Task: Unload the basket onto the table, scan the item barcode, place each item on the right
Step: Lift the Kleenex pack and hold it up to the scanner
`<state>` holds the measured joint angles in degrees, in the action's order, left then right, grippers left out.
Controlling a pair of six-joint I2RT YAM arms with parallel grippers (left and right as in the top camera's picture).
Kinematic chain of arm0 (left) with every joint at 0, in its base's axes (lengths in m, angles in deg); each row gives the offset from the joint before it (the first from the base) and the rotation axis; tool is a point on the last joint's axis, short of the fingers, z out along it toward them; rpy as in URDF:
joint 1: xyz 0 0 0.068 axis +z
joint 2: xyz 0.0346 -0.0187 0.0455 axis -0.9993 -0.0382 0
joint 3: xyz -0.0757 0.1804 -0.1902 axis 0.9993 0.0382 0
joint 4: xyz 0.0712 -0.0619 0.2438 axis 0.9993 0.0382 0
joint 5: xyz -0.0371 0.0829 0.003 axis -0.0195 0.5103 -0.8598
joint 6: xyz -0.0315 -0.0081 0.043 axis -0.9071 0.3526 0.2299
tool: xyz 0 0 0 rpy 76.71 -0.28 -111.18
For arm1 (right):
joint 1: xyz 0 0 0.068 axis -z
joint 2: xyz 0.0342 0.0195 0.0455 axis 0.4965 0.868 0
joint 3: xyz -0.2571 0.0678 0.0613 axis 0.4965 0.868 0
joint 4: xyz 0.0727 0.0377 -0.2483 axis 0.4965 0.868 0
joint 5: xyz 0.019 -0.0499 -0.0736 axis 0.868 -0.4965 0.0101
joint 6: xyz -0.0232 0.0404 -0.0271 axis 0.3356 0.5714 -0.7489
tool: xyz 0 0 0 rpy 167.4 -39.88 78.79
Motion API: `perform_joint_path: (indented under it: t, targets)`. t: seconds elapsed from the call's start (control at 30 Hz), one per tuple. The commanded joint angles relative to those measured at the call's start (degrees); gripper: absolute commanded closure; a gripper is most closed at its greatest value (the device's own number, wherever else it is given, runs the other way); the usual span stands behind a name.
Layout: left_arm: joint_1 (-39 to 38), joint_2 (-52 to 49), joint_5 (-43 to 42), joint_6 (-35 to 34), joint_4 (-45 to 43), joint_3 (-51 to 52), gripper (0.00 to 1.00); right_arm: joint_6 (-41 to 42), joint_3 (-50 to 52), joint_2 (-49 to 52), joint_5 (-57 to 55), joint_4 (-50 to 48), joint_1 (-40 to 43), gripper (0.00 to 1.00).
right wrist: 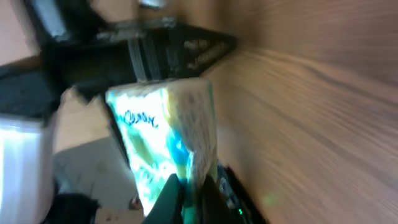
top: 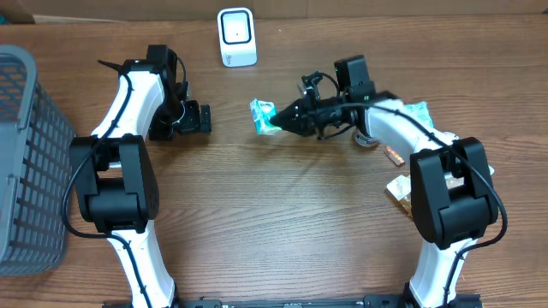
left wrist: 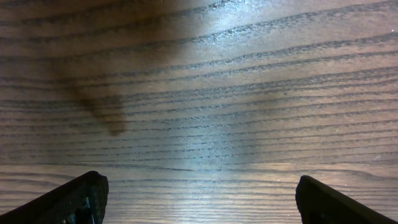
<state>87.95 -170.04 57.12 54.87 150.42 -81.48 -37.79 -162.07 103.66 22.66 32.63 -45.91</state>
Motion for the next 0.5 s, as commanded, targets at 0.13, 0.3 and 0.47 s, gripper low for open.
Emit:
perform_joint_path:
  t: [0.13, 0.3, 0.47]
  targets:
    - [0.22, 2.25, 0.35, 0.50, -0.07, -1.16, 0.00, -19.87, -31.30, -0.22, -36.85, 28.65, -1.90, 0.96]
    - [0.20, 2.25, 0.35, 0.50, -0.07, -1.16, 0.00, -23.82, -42.88, -0.20, -61.20, 28.30, -7.89, 0.96]
    - [0.22, 2.25, 0.35, 0.50, -0.07, -1.16, 0.01, -40.74, -43.06, 3.65, -90.16, 6.62, -15.15, 0.96]
